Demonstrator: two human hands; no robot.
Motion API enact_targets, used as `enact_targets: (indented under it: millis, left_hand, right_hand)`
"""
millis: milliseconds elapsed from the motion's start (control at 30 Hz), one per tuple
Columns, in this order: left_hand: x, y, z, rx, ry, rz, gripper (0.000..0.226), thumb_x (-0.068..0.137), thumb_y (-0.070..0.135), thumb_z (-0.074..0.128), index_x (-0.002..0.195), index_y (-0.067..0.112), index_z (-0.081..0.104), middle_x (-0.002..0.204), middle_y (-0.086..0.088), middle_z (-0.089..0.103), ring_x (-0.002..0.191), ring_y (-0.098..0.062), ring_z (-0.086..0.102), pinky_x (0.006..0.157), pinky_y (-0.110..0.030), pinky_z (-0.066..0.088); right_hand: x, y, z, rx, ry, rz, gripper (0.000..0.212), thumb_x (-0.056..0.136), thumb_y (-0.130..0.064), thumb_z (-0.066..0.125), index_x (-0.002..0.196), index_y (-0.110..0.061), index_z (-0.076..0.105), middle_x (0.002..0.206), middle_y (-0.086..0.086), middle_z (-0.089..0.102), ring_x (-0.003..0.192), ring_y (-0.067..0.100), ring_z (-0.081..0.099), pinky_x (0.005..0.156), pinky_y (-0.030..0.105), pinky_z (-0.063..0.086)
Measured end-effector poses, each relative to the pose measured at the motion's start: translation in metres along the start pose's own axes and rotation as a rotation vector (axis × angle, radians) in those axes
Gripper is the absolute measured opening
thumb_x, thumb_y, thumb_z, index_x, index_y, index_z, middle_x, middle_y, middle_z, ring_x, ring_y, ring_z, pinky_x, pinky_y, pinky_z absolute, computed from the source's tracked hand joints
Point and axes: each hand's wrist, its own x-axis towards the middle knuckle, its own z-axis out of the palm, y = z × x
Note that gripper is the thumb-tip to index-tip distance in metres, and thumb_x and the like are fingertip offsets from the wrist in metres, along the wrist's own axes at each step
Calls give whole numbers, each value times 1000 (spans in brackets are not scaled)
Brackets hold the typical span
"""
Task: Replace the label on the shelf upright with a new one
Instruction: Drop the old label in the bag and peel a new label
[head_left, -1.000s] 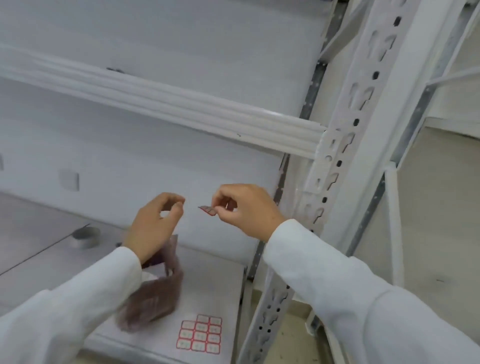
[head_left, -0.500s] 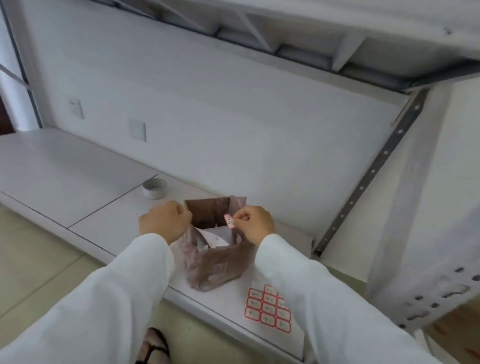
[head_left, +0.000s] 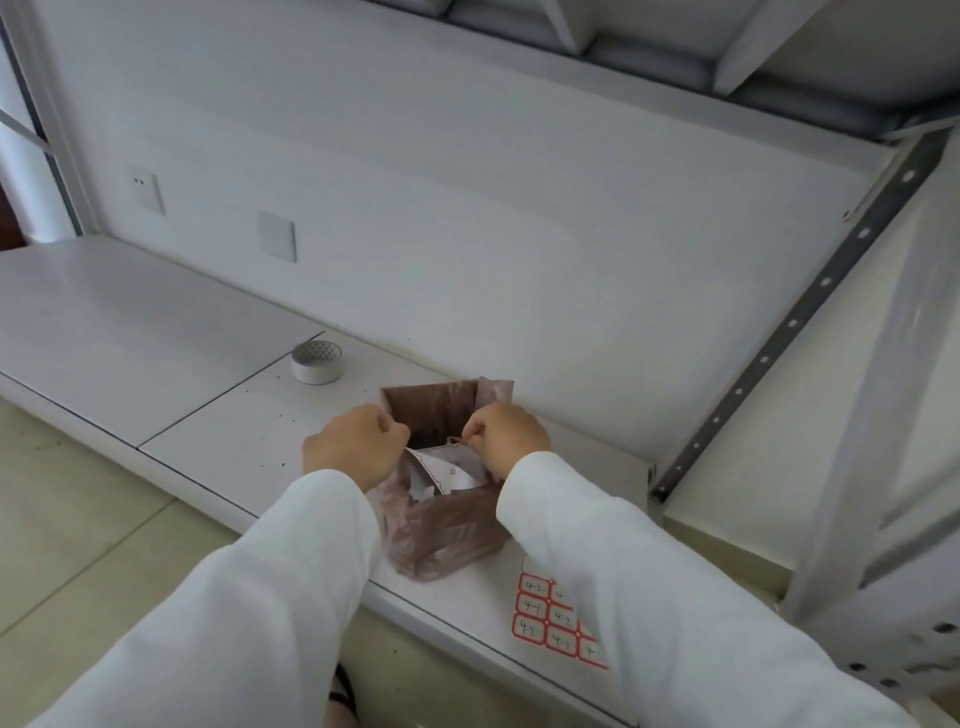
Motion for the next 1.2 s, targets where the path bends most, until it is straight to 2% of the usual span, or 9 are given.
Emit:
enact_targets:
  millis: [167,367,467,567,667,833,933,1033,1200]
  left_hand:
    - [-6,7,1,-26,-50,28,20,86,25,44,72,19,56,80,-2,62,88,-29,59,80,-32,38]
    - [-12,22,6,17,-102,97,23,88,27,44,91,19,66,97,-2,66,97,-27,59,89,-34,41]
    - [-12,26,11,12,-116,114,20,88,30,45,89,25,64,103,-3,66,100,-29,58,83,-31,39]
    - [-14,37,11,-8,-125,155,20,89,27,44,93,24,64,97,-1,65,93,-24,54,81,-28,35]
    - [-17,50,14,-6,-142,186,25,89,27,43,98,21,65,91,2,64,90,-23,58,84,-30,42]
    - [-22,66,21,24,-180,241,29,91,29,41,107,20,64,108,-4,69,99,-29,64,96,-37,46]
    - [-21,71,22,-11,-194,276,31,92,27,40,110,17,63,113,-5,68,102,-30,62,99,-41,45]
    - [-17,70,18,-68,-171,279,33,92,27,39,108,14,64,112,-7,69,103,-31,62,99,-43,46]
    - [-22,68,10,-8,-179,300,32,92,26,40,110,17,64,112,-2,67,104,-28,61,92,-36,45]
  right_hand:
    - [-15,15,-19,88,-20,-3,16,79,-13,56,79,-18,71,92,2,73,88,20,64,77,27,48]
    - [-24,13,-15,149,11,-66,14,79,-13,54,78,-25,62,96,2,69,90,23,62,82,35,50]
    - [-23,15,-19,309,152,-54,15,86,-19,53,86,-26,66,100,-2,69,91,19,61,82,31,49]
    - [-21,43,-23,388,344,150,17,85,-19,51,92,-25,66,105,0,68,95,23,61,84,32,48]
    - [-28,86,-10,294,143,370,27,83,-20,56,109,-19,61,121,4,62,108,26,57,91,33,44]
    - [-63,123,38,-38,-306,487,76,66,-39,78,130,-20,43,132,5,46,119,29,49,98,42,45]
    - [-76,132,70,-245,-345,485,82,62,-43,78,130,-21,37,134,7,36,122,30,41,99,45,41]
    - [-80,139,80,-241,-298,480,78,65,-42,77,128,-21,37,134,6,33,123,28,37,102,43,37]
    - [-88,137,66,-96,-267,464,52,73,-31,72,117,-19,47,114,4,59,101,24,59,87,36,49]
